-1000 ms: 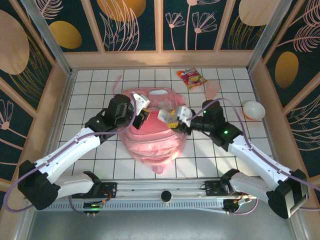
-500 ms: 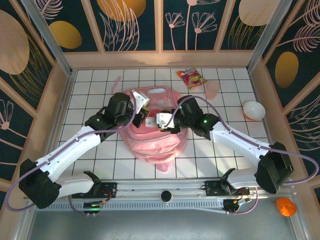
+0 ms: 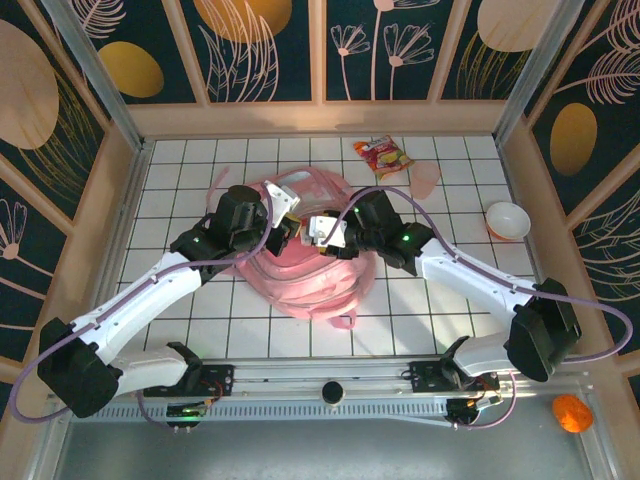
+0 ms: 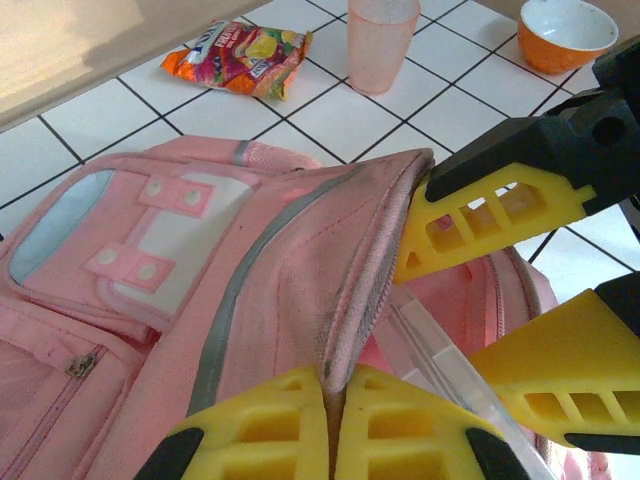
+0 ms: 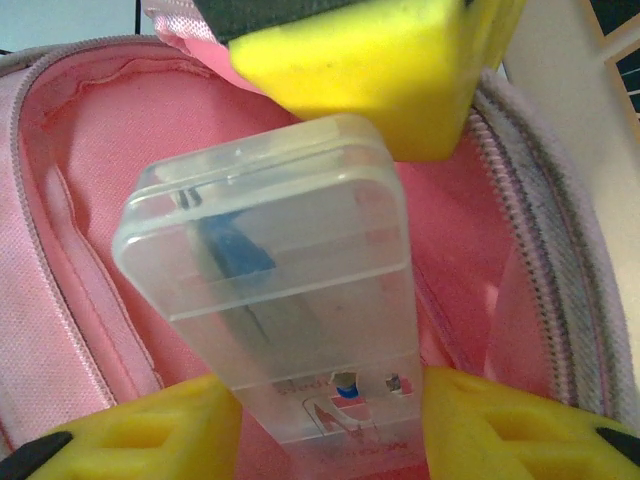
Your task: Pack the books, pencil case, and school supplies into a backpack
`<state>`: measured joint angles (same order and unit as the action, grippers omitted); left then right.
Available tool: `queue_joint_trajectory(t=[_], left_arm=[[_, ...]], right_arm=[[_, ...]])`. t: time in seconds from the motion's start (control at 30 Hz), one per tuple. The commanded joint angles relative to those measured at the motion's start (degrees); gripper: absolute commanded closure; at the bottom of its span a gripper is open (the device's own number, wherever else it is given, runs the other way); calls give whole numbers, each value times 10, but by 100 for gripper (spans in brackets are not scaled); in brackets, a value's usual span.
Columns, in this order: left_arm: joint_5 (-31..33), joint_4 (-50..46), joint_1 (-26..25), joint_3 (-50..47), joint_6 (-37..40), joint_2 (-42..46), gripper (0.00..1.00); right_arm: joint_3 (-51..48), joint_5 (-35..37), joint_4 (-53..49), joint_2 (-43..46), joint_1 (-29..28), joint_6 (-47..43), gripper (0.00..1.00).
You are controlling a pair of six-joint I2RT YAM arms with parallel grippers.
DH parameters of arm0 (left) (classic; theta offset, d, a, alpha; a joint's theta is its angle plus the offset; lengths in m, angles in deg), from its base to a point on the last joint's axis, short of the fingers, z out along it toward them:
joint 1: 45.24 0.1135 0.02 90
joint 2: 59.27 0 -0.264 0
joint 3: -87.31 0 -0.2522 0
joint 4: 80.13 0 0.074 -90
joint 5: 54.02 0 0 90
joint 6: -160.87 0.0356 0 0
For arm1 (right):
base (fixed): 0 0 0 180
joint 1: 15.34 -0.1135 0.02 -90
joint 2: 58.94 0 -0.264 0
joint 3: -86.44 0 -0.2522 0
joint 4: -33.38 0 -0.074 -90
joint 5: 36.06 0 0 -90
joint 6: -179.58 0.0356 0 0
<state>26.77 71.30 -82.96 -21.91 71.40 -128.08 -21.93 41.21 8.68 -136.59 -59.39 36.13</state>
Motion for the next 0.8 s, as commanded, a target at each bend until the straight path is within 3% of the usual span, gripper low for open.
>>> queue_joint_trajectory(t=[0.0, 0.33, 0.57, 0.77], left_arm=[[-26, 73, -5, 37, -7, 25, 100], [68, 51, -4, 41, 10, 41, 100], [31, 63, -4, 37, 6, 40, 100], [-7, 88, -4, 29, -9, 36, 100]], right_arm=[[-6, 37, -6, 3, 7, 17, 53], [-33, 63, -14, 11, -3, 4, 55], [-46, 50, 22, 37, -2, 51, 46], [-66, 46, 45, 42, -8, 95, 47]])
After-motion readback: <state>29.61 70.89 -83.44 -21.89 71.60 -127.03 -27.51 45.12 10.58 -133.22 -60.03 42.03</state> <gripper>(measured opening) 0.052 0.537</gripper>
